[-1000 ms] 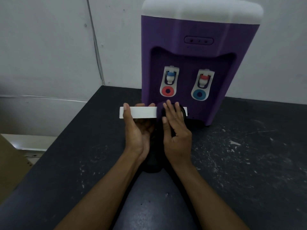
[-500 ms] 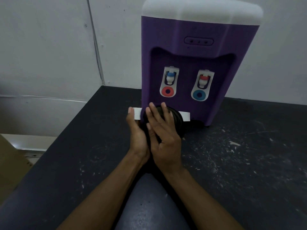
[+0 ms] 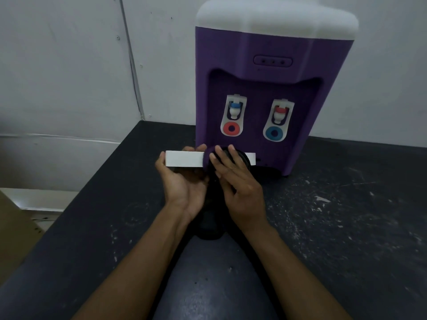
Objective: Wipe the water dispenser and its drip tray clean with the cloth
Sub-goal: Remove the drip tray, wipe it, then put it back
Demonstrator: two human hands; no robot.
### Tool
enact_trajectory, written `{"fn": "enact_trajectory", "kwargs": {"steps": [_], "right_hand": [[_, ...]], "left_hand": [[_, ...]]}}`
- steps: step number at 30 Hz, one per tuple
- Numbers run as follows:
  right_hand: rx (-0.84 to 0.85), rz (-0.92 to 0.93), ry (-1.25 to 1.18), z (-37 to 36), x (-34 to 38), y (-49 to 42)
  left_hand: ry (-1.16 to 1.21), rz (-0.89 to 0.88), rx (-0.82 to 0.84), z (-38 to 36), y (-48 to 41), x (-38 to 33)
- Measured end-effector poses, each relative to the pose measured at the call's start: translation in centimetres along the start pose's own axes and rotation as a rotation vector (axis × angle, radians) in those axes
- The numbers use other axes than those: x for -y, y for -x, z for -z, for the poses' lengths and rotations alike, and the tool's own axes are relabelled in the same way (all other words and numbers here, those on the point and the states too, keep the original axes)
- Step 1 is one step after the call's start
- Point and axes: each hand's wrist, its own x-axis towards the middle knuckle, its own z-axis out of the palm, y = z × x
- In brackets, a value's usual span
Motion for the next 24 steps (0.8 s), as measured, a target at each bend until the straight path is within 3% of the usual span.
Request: {"fn": "enact_trajectory", "kwargs": {"steps": [6, 12, 16, 19, 21, 24], "right_hand": [[-0.092, -0.199, -0.046, 2.5, -1.1, 0.3], [-0.053, -0.333, -0.064, 3.5, -0.7, 1.3], [-0.086, -0.306, 0.004, 3.6, 0.4, 1.0], [-0.167, -0.171, 0.084, 4.1, 0.9, -0.5], [-0.081, -0.063, 0.128, 4.3, 1.0, -1.5], [0.232, 0.073, 0.182, 4.3, 0.7, -2.6]], "left_hand": [[0.118, -0.012, 0.05, 0.5, -0.6, -1.2], [0.19, -0.065, 0.092, 0.7, -0.8, -2.2], [0.207, -0.091, 0.094, 1.0, -0.9, -2.6], [0.205, -0.066, 0.095, 1.2, -1.1, -2.7], [0.186, -0.009, 0.102, 1.2, -1.0, -2.4], [0.136, 0.06, 0.092, 1.0, -0.7, -1.6]]}}
